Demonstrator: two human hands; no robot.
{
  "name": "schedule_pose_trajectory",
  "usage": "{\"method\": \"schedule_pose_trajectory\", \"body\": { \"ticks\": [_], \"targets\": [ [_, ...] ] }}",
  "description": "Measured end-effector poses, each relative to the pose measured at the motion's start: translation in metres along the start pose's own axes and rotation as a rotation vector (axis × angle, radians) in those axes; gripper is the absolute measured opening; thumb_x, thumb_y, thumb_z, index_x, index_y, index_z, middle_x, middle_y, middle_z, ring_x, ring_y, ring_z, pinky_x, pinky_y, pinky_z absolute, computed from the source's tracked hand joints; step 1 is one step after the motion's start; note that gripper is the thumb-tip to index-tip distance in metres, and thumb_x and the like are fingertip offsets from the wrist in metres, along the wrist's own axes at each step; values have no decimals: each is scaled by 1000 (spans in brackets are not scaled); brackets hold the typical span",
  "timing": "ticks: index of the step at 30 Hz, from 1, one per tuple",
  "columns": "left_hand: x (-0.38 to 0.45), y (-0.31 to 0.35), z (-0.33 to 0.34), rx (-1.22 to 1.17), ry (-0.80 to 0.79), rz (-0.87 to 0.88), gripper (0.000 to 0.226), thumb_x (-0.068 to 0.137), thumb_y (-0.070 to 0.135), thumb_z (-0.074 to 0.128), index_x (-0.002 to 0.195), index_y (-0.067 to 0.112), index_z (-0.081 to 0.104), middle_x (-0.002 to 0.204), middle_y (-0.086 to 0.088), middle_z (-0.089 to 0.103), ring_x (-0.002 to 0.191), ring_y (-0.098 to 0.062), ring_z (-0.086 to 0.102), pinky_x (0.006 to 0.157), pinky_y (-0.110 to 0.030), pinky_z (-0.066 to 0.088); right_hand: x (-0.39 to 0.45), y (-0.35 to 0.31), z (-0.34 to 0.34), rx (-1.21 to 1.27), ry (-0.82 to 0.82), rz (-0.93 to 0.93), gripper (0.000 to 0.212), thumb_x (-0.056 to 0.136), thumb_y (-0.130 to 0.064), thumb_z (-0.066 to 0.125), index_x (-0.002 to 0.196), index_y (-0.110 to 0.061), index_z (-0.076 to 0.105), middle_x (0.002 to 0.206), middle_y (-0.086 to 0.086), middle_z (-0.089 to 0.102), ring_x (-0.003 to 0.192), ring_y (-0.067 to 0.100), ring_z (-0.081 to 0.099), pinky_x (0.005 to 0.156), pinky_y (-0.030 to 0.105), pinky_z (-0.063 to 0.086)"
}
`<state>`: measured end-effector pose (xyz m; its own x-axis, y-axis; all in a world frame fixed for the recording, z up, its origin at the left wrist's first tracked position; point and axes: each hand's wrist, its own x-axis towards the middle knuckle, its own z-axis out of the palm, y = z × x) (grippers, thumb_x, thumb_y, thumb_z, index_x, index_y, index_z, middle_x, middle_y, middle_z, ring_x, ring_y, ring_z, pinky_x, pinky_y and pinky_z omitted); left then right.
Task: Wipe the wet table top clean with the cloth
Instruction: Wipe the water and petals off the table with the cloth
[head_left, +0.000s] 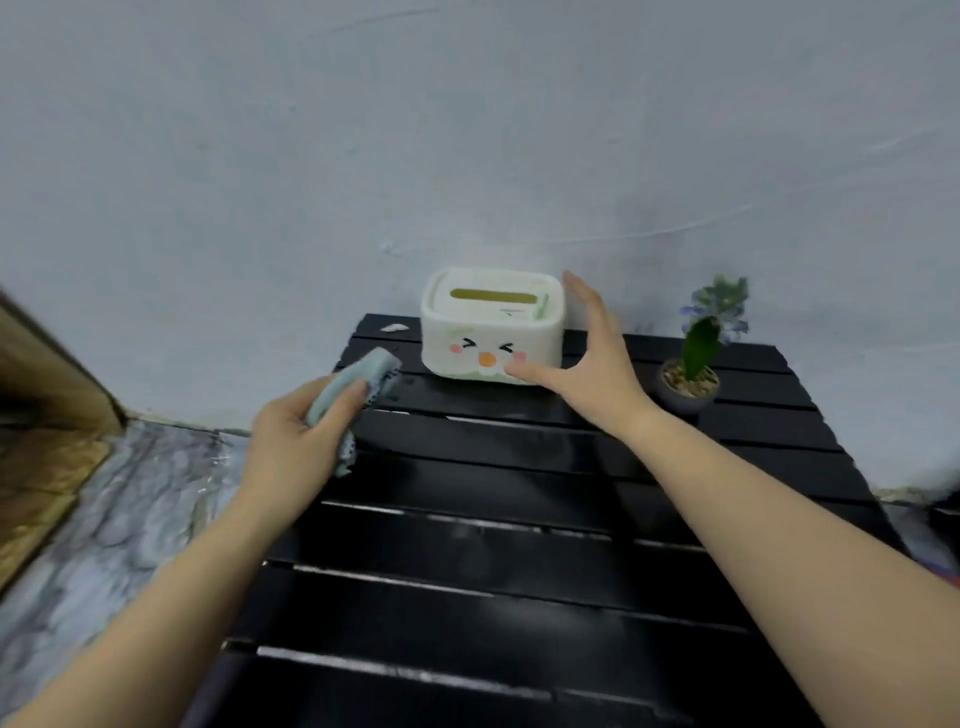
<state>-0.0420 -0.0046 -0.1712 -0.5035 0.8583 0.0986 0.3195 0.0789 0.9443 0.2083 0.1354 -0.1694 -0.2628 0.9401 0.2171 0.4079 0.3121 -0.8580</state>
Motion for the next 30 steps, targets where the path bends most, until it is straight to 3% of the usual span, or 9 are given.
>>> {"method": "schedule_pose_trajectory", "body": {
  "ticks": [2,5,10,14,17,20,24,27,30],
  "targets": [
    [32,-16,-12,56,106,-37,23,98,26,62,77,17,69,48,3,52,40,-4,48,50,-26,49,18,4,6,38,-42,7,120,56,-41,95,152,-43,24,145,-8,31,131,5,32,110,26,27],
    [77,-31,-17,153,211,-76,36,95,37,57,66,15,60,50,4,59,53,-18,59,66,-41,54,35,18,15,61,-57,7,126,47,-36,99,150,-46,26,141,-11,31,131,6,35,115,33,32],
    [141,-44,21,383,141,59,29,98,48,48,98,28,70,70,3,70,76,-21,68,69,-32,50,41,38,30,118,-5,-49,113,43,-36,100,138,-48,41,142,-15,42,130,6,45,109,35,43],
    [163,-65,62,684,51,188,37,101,42,46,125,21,66,116,-8,70,103,-37,62,78,-37,44,37,42,31,175,80,-71,92,45,-30,100,125,-44,57,124,-19,60,113,1,60,95,27,54],
    [167,-73,71,754,79,299,36,102,36,49,125,13,65,116,-9,68,100,-38,61,73,-35,35,33,42,22,245,132,-87,87,46,-24,100,123,-37,60,116,-14,68,109,1,65,91,27,56],
    [166,-74,66,785,-19,375,37,102,37,51,127,14,64,117,-7,67,106,-35,60,77,-37,41,33,32,5,285,154,-131,85,49,-23,98,124,-31,60,116,-16,69,111,4,65,89,30,56],
    [132,-42,92,796,-222,393,35,100,44,52,125,25,66,119,-5,68,108,-31,63,78,-37,44,38,13,-13,267,152,-186,83,50,-22,97,124,-27,58,117,-34,61,118,-3,58,90,23,55],
    [91,-18,117,718,-416,493,39,96,55,47,126,37,65,126,5,68,109,-26,67,86,-38,52,38,2,-16,280,160,-199,85,51,-17,98,126,-22,58,119,-28,62,119,-1,58,88,21,55],
    [58,-11,126,541,-562,557,33,96,52,51,114,33,71,102,6,75,88,-18,70,78,-38,53,36,-11,-19,277,191,-225,84,51,-20,98,125,-21,58,118,-23,63,117,0,59,87,21,55]
  ]
}}
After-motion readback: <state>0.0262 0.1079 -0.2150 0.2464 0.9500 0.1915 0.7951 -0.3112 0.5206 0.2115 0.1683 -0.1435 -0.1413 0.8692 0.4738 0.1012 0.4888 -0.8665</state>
